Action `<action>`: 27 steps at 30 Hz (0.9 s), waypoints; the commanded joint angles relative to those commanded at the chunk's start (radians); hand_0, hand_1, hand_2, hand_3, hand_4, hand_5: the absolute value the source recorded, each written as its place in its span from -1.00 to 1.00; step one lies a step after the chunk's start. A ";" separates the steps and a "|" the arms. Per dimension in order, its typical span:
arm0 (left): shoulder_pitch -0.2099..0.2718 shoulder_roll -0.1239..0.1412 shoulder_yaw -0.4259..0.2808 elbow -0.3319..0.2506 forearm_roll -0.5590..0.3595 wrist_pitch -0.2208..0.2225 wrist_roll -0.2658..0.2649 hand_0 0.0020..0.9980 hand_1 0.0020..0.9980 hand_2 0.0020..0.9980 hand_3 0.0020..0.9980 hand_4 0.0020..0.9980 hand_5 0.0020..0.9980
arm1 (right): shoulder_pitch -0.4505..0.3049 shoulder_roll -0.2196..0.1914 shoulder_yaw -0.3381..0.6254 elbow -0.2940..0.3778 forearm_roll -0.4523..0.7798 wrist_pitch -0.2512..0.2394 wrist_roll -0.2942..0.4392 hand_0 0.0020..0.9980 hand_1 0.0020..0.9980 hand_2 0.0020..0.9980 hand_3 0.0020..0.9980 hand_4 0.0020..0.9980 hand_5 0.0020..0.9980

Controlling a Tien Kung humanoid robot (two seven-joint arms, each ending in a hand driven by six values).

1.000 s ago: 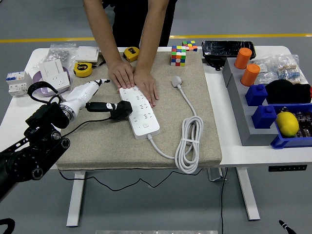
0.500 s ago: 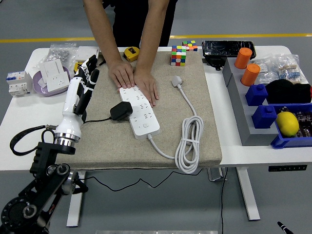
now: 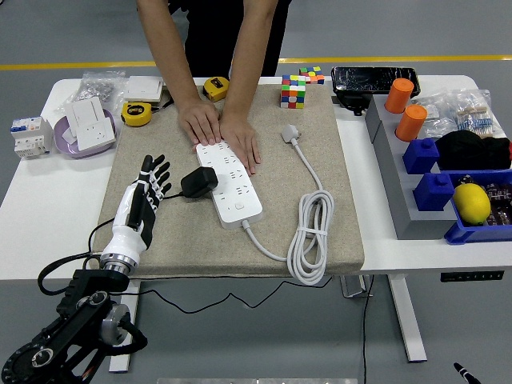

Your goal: Pick up the plug,place it near the board,insert it into the board,press the button

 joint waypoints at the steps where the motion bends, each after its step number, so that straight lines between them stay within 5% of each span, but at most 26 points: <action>1: -0.004 0.002 0.002 0.006 0.044 0.002 0.011 1.00 1.00 0.94 0.86 1.00 1.00 | -0.001 0.000 0.001 0.000 -0.002 0.000 -0.001 0.64 0.48 0.48 0.54 1.00 0.80; 12: -0.054 0.021 0.068 0.023 0.426 0.031 0.088 1.00 1.00 0.93 0.85 1.00 1.00 | -0.004 -0.001 -0.002 0.000 -0.006 0.001 -0.001 0.64 0.48 0.48 0.54 1.00 0.81; 27: -0.126 0.026 0.152 0.075 0.572 0.026 0.148 1.00 1.00 0.92 0.84 1.00 1.00 | -0.002 -0.002 -0.003 0.000 -0.005 0.001 -0.002 0.64 0.48 0.48 0.54 1.00 0.81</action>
